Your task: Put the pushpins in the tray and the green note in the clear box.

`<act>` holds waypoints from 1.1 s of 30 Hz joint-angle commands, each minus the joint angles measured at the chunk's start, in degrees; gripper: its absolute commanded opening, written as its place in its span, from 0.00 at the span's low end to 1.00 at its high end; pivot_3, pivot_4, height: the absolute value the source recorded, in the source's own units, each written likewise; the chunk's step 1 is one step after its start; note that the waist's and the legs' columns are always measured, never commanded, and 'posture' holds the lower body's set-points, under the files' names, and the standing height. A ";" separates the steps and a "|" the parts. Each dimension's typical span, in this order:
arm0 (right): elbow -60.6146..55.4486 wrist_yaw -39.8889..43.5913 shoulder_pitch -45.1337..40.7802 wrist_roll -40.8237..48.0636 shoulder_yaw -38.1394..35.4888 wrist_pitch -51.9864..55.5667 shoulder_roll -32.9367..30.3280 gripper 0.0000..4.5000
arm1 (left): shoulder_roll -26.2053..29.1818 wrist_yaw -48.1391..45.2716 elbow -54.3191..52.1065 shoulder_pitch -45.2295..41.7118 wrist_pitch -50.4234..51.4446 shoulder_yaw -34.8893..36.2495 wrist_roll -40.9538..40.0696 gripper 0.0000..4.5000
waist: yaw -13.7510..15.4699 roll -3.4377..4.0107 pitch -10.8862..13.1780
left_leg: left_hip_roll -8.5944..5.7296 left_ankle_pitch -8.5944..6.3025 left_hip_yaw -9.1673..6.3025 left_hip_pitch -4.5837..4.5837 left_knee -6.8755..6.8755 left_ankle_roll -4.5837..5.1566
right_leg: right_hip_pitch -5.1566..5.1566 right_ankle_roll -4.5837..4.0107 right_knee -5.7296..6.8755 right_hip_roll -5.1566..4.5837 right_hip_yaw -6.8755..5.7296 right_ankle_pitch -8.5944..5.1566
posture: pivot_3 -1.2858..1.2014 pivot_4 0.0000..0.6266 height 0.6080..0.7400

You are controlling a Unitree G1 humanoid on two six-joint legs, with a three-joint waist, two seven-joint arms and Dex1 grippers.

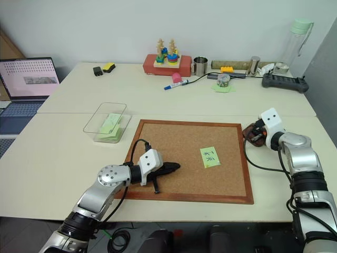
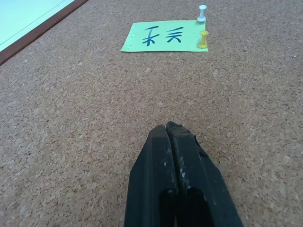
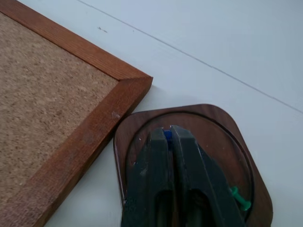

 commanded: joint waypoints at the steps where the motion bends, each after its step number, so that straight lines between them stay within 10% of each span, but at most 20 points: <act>1: 0.56 -1.05 -1.68 -0.29 -1.40 -1.84 -0.21 0.25 | 0.64 -0.41 1.09 1.02 0.76 -1.51 1.91 0.00 | 0.00 0.00 0.00 | 0.00 0.00 0.00 0.00 0.00 0.00 | 0.00 0.00 0.00 0.00 0.00 0.00 | 0.52 0.24 1.00; 11: -6.26 4.07 -1.28 3.00 -2.60 -0.01 -3.12 0.70 | 0.96 -0.15 0.91 1.33 0.82 -1.67 1.94 0.00 | -0.04 0.04 -0.02 | 0.00 0.00 0.02 0.00 -0.01 0.00 | -0.01 0.00 0.01 0.00 0.01 0.00 | 0.52 0.24 1.00; 23: -38.54 22.68 13.83 12.87 3.54 7.33 -9.43 0.70 | 1.71 -0.52 1.49 1.04 0.46 -1.39 1.83 0.00 | 0.01 0.06 -0.06 | 0.05 -0.01 -0.12 0.00 0.01 0.01 | 0.07 0.13 -0.05 0.02 -0.12 -0.08 | 0.52 0.24 1.00; 33: -36.51 21.87 16.33 9.61 8.86 3.11 -5.73 0.70 | 1.92 -0.51 1.57 1.02 0.47 -1.36 1.85 0.00 | 0.02 0.05 -0.07 | 0.04 -0.01 -0.11 0.02 0.00 0.00 | 0.05 0.30 -0.05 0.01 -0.08 -0.18 | 0.52 0.24 1.00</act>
